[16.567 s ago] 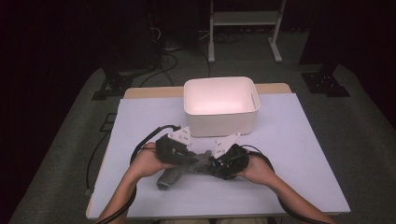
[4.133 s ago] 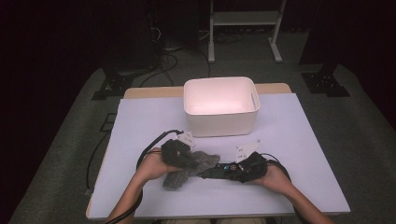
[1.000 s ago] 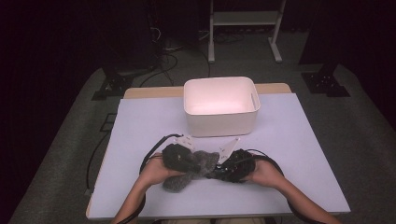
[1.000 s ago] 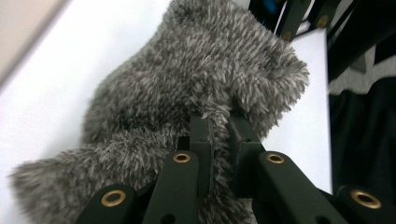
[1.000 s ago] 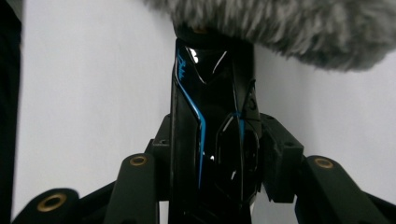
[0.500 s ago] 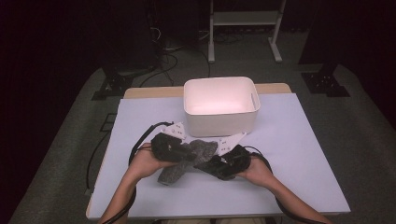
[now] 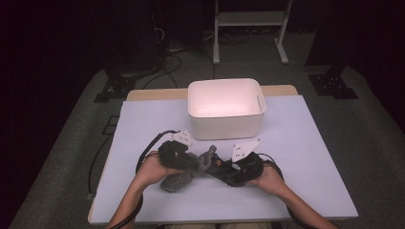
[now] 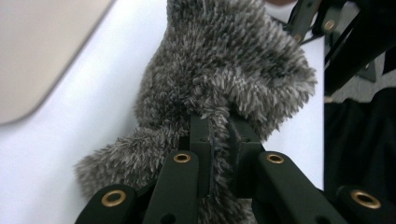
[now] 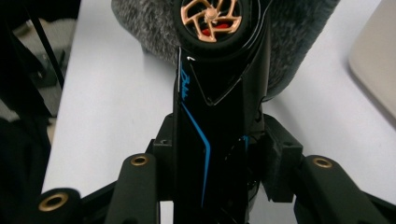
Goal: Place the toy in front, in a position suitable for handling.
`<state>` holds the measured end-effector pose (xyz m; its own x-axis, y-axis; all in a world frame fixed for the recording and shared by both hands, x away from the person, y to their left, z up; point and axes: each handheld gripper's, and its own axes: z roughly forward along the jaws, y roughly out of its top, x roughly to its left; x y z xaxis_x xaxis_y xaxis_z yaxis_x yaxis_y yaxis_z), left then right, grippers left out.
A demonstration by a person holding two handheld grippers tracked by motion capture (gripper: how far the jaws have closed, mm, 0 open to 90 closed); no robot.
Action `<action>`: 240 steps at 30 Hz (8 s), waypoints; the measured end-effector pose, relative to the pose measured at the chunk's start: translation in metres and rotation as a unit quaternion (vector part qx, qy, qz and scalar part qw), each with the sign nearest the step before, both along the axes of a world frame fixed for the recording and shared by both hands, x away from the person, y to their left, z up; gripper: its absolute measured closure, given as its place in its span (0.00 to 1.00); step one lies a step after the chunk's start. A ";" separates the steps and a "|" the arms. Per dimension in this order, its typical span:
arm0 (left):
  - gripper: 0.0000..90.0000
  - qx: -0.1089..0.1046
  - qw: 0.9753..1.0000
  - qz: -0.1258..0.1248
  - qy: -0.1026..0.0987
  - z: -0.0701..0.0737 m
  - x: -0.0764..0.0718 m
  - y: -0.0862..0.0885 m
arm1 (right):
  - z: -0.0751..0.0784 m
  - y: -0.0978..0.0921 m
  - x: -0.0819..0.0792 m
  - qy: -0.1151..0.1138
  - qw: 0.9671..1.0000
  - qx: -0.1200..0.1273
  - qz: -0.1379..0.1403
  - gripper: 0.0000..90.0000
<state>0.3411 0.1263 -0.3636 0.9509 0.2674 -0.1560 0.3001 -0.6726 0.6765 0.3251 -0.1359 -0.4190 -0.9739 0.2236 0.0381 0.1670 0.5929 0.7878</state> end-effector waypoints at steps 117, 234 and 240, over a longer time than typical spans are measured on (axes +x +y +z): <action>0.91 0.027 0.994 -0.090 -0.061 0.062 -0.022 -0.058 | 0.031 -0.009 -0.019 -0.043 0.999 0.011 0.016 0.65; 0.90 -0.029 0.999 -0.034 0.015 -0.001 0.001 -0.026 | 0.027 0.021 0.010 -0.021 0.998 -0.033 0.054 0.62; 0.90 -0.015 0.999 -0.034 0.018 -0.006 0.002 -0.033 | 0.014 0.001 0.008 -0.012 0.999 0.011 0.040 0.61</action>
<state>0.3431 0.0935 -0.3692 0.9606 0.1963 -0.1966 0.2778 -0.6721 0.6863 0.3326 -0.1348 -0.4047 -0.9892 0.1453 0.0194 0.1018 0.5856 0.8042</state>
